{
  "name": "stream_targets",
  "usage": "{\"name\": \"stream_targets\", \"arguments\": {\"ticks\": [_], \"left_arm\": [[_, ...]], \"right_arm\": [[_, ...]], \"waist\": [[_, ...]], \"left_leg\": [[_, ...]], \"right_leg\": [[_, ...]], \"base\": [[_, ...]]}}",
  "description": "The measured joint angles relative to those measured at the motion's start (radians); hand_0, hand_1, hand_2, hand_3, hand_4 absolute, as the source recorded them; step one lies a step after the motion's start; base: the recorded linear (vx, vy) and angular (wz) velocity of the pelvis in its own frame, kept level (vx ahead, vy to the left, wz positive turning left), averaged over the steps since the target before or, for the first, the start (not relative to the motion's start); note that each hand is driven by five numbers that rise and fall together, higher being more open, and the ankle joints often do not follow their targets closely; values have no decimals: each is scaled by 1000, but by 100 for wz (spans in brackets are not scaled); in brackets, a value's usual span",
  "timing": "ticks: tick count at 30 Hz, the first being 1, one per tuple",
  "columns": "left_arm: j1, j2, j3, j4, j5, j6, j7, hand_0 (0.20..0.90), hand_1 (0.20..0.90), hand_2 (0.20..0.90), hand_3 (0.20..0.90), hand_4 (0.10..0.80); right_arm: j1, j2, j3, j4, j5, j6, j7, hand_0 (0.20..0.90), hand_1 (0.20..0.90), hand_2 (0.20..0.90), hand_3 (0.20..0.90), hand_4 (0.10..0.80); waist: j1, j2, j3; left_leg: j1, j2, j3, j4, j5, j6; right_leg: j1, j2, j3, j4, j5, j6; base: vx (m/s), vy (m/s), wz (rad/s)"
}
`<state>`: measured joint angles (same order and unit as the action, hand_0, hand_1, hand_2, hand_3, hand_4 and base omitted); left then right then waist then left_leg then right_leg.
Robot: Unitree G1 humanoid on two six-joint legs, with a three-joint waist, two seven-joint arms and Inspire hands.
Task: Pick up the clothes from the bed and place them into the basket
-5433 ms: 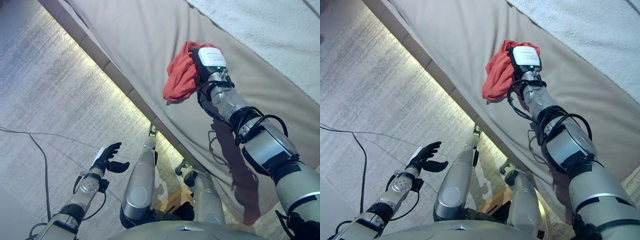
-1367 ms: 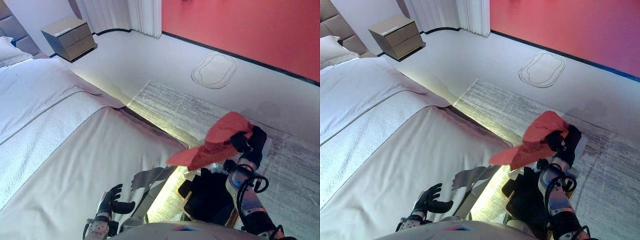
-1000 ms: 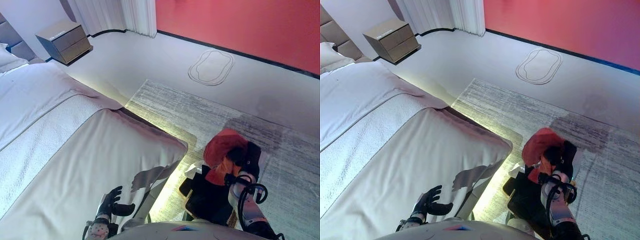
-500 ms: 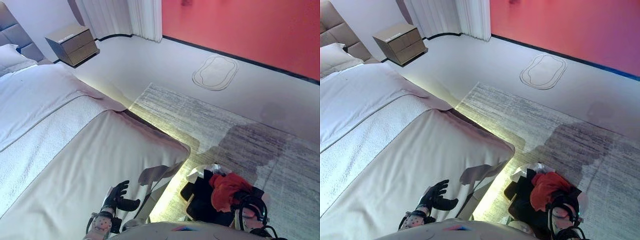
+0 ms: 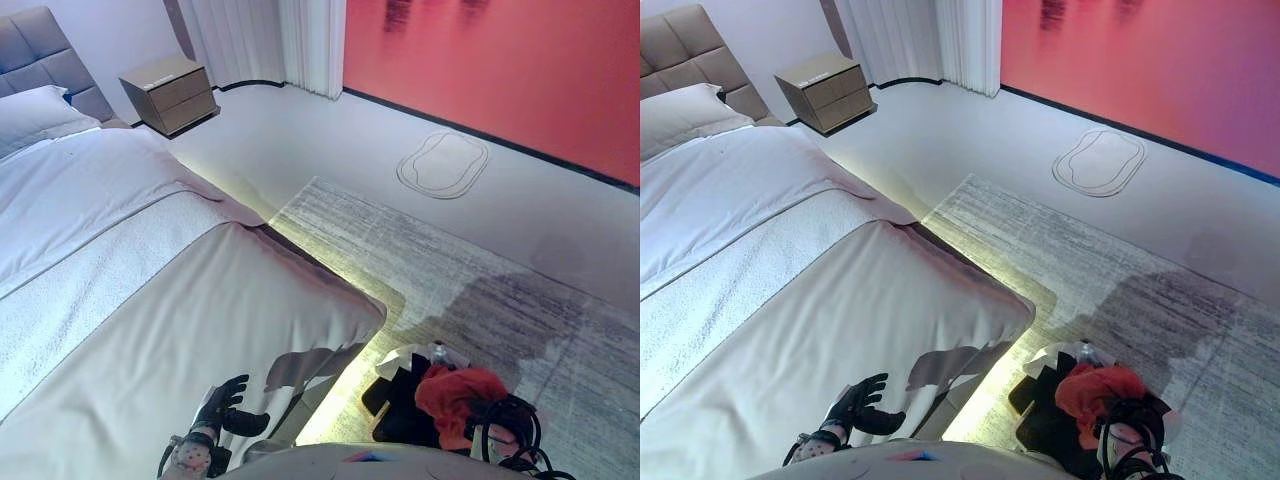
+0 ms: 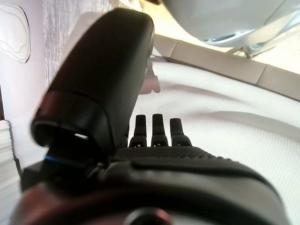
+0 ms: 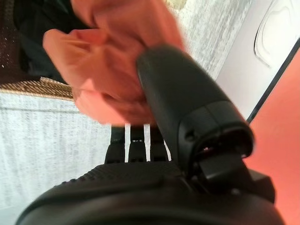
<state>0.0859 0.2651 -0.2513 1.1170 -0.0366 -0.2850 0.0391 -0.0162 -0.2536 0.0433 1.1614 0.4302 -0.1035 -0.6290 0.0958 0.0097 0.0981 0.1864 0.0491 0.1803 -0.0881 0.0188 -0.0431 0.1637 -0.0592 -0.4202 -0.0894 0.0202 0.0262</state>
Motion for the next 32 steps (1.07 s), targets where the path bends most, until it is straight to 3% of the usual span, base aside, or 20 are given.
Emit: {"name": "stream_targets", "arguments": {"ticks": [11, 13, 21, 25, 32], "left_arm": [[3, 1, -1, 27, -5, 1, -29, 900, 900, 900, 900, 800], [2, 1, -1, 34, -5, 0, -30, 900, 900, 900, 900, 800], [0, -19, 4, 40, -41, -1, -49, 900, 900, 900, 900, 800], [-5, -15, 5, 42, -42, 8, -85, 900, 900, 900, 900, 800], [-14, -17, 4, 45, -52, 41, -113, 900, 900, 900, 900, 800]], "right_arm": [[10, 6, 1, 60, -22, 22, 32, 900, 900, 900, 900, 800], [13, 5, 10, 71, -47, 39, 66, 900, 900, 900, 900, 800], [45, 39, 112, 105, -164, 152, 410, 900, 900, 900, 900, 800], [45, 40, 130, 111, -201, 153, 465, 900, 900, 900, 900, 800], [43, 40, 129, 111, -233, 152, 453, 900, 900, 900, 900, 800]], "waist": [[-8, 2, -13], [-9, 4, -15], [-7, 11, -22], [-9, -1, -36], [-22, 1, -36]], "left_leg": [[-1, 0, -3, -3, -3, 5], [-2, 0, -4, -3, -3, 5], [-10, -1, -9, 0, -3, 5], [-18, -1, -9, 0, -2, 7], [-18, -1, -7, 0, -3, 7]], "right_leg": [[-1, -1, 0, 2, 0, 0], [-3, -1, 0, 2, 0, 0], [-9, -1, -3, 2, -1, 0], [-18, -1, -2, 3, -1, 0], [-21, -1, 1, 4, -1, 1]], "base": [[0, 0, 0], [-16, 7, 0], [-4, 2, 0], [-10, 17, 0], [-6, 10, 0]]}}
